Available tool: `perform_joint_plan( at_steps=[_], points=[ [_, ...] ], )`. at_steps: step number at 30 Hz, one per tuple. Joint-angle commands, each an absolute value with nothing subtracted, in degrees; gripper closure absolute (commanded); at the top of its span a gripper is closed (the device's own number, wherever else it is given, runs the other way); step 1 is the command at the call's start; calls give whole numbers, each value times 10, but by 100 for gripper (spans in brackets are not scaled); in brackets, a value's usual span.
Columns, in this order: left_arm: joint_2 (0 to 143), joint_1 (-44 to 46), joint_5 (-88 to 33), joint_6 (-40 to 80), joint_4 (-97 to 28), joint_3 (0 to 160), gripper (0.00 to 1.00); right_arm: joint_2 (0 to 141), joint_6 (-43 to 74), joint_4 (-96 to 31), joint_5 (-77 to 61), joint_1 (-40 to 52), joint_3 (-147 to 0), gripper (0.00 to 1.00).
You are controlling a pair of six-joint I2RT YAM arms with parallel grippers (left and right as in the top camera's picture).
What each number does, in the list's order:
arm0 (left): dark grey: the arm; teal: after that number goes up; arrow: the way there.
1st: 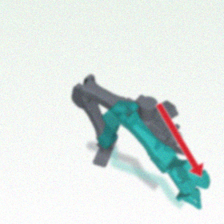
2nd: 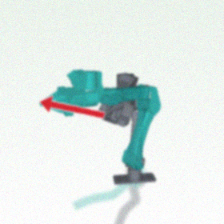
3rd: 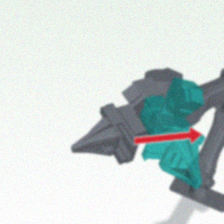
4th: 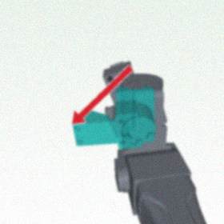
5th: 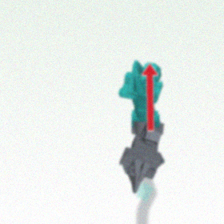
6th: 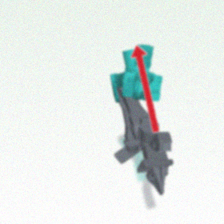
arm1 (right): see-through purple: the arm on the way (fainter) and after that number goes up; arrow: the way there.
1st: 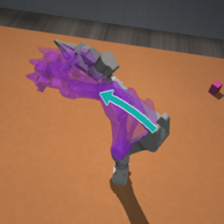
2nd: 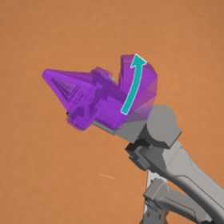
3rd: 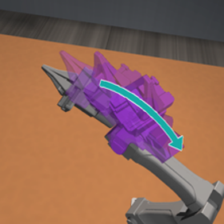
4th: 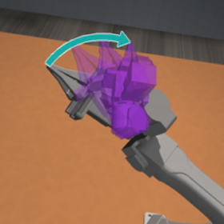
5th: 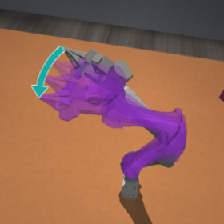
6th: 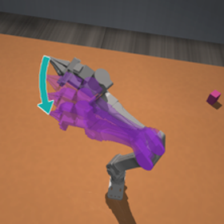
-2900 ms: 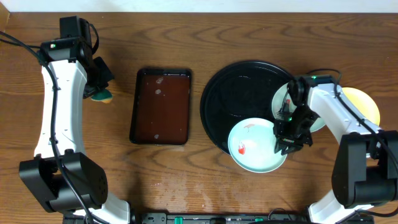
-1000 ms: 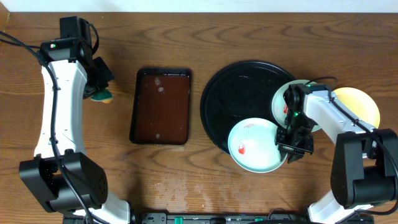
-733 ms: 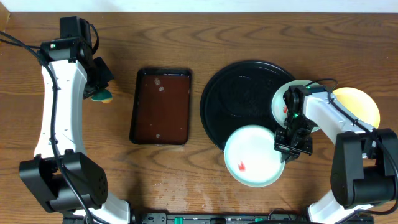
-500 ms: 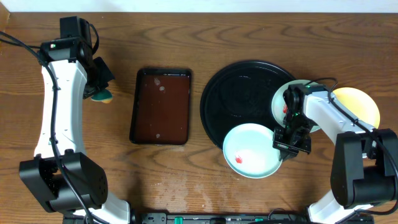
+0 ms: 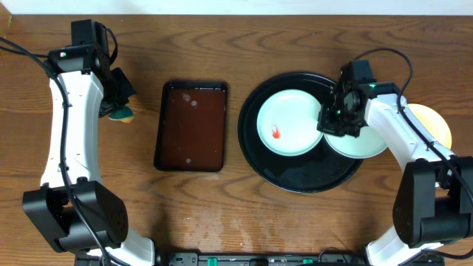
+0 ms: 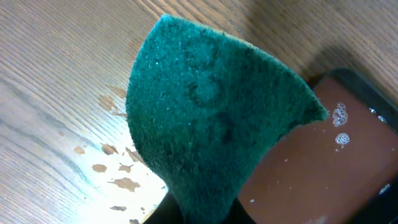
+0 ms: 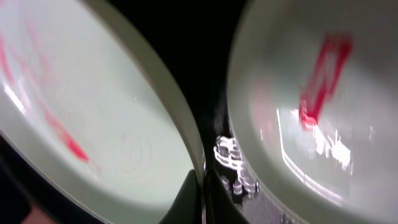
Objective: Clean dirty plates on tray and stack at the side
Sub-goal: 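Slide the pale green plate with the right gripper toward the tray's center, then carry the sponge with the left gripper toward the pale green plate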
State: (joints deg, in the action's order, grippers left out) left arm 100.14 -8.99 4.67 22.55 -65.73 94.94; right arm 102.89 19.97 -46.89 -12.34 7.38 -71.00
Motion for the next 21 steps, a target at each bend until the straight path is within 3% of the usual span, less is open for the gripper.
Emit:
perform_joint_plan(
  at_steps=[1, 21],
  points=[
    [1000, -90, 39, 232, -657, 942, 91, 1027, 160, -436, -90, 88, -716, 99],
    [1000, 27, 0, 211, -609, 942, 92, 1069, 154, -366, -75, 122, -714, 99]
  ],
)
